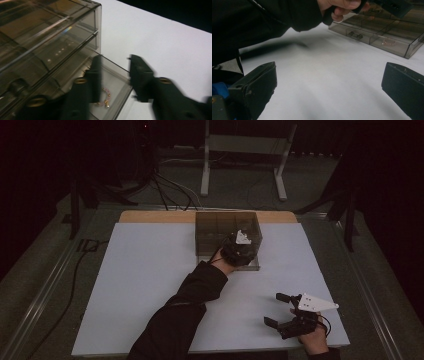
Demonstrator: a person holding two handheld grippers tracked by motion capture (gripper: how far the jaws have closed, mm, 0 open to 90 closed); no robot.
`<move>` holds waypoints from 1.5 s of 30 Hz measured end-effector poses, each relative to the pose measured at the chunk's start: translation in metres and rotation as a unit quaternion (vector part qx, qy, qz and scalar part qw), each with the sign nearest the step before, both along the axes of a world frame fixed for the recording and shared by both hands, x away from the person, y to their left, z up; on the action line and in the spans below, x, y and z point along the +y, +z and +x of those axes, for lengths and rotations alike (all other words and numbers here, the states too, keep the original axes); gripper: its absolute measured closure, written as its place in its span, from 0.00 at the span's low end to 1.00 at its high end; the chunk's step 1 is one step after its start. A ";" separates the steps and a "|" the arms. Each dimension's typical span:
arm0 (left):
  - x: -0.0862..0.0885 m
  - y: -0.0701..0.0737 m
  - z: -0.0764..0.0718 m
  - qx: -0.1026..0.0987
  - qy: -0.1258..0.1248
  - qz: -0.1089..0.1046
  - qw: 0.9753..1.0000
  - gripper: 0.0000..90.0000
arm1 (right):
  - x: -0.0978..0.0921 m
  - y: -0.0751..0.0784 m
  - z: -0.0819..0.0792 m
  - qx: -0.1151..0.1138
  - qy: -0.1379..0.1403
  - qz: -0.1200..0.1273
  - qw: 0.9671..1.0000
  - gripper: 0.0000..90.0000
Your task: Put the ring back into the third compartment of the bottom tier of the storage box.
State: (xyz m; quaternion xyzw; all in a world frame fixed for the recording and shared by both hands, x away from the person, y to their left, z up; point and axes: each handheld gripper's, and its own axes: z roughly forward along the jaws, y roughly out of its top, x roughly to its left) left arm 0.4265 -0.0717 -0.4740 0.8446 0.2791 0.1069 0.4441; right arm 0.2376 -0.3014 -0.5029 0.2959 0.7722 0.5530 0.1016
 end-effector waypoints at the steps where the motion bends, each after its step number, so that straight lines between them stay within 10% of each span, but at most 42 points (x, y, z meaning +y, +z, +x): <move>1: 0.000 0.001 -0.001 0.002 0.000 0.000 1.000 0.63 | 0.000 0.000 0.000 0.000 0.000 0.000 1.000 0.00; 36: 0.017 0.024 -0.030 0.006 -0.044 -0.018 0.999 0.24 | -0.001 -0.003 0.002 0.005 -0.002 -0.003 1.000 0.00; 45: 0.023 0.031 -0.031 0.016 -0.091 -0.033 0.995 0.02 | -0.002 -0.003 0.002 0.005 -0.004 -0.001 1.000 0.00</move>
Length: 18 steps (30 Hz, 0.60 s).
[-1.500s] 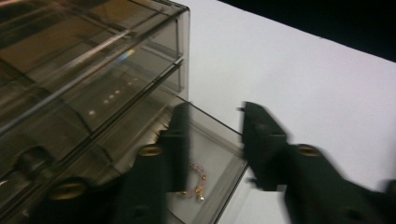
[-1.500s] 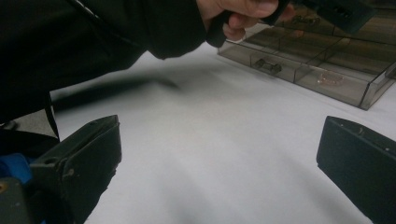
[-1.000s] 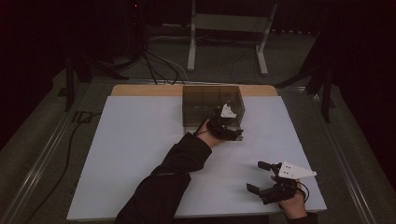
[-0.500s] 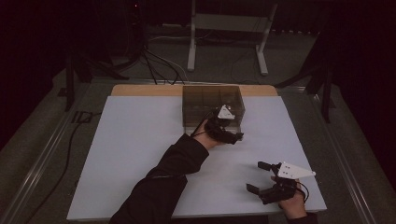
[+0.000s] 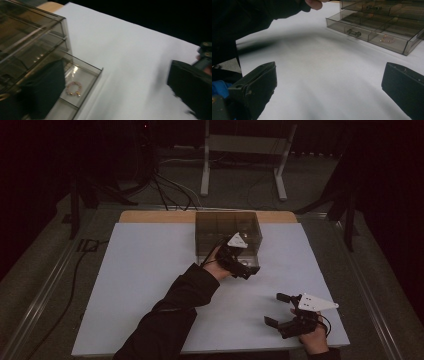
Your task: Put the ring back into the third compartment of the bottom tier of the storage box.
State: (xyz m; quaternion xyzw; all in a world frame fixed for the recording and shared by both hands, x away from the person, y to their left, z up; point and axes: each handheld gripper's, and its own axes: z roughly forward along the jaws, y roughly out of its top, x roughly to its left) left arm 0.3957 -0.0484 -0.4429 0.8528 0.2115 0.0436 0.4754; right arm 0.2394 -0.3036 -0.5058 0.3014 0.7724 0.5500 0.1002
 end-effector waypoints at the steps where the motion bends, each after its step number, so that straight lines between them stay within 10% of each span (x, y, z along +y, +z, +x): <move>1: 0.000 0.000 0.000 0.000 0.000 0.000 1.000 0.00 | 0.000 0.000 0.000 0.000 0.000 0.000 1.000 0.00; 18: 0.021 0.009 -0.012 0.016 -0.063 -0.006 0.998 0.00 | 0.005 0.002 0.001 -0.001 0.007 -0.004 1.000 0.00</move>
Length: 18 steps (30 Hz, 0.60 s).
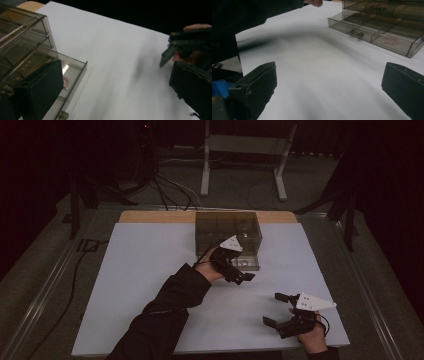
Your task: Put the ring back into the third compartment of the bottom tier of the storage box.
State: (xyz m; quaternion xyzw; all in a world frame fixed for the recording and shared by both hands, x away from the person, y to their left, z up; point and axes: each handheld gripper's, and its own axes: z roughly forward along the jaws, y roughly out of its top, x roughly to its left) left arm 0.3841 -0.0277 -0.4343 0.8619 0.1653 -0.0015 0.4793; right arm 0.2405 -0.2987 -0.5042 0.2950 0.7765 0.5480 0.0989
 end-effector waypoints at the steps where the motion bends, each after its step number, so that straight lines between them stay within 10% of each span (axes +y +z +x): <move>1: 0.001 0.000 -0.001 0.003 -0.004 -0.001 1.000 0.00 | 0.000 0.000 0.000 0.000 0.000 -0.001 1.000 0.00; 18: 0.035 0.006 -0.018 -0.002 -0.006 -0.003 1.000 0.00 | 0.004 0.000 0.001 0.001 0.002 -0.003 1.000 0.00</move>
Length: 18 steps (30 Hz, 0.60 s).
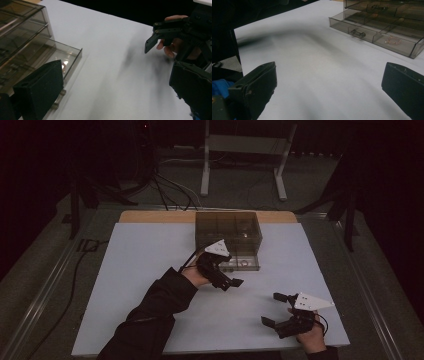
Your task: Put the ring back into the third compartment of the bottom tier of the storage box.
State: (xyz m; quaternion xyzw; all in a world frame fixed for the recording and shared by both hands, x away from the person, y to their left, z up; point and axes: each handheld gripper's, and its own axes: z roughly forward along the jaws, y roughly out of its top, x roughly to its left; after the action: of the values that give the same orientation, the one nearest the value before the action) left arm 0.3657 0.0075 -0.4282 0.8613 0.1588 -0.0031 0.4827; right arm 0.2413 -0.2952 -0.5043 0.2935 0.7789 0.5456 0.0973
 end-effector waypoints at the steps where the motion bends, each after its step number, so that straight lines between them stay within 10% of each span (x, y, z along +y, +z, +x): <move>1: 0.004 0.001 -0.002 -0.001 0.000 -0.001 1.000 0.00 | 0.000 0.000 0.000 0.000 0.000 0.001 1.000 0.00; 18: 0.040 -0.002 -0.022 -0.003 0.008 -0.002 1.000 0.00 | 0.000 0.000 0.000 -0.002 -0.002 0.000 1.000 0.00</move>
State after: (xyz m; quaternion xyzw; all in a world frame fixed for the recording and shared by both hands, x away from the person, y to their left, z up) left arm 0.3439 0.0476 -0.4299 0.8588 0.1646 0.0030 0.4852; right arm 0.2414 -0.2956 -0.5042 0.2942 0.7780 0.5459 0.1003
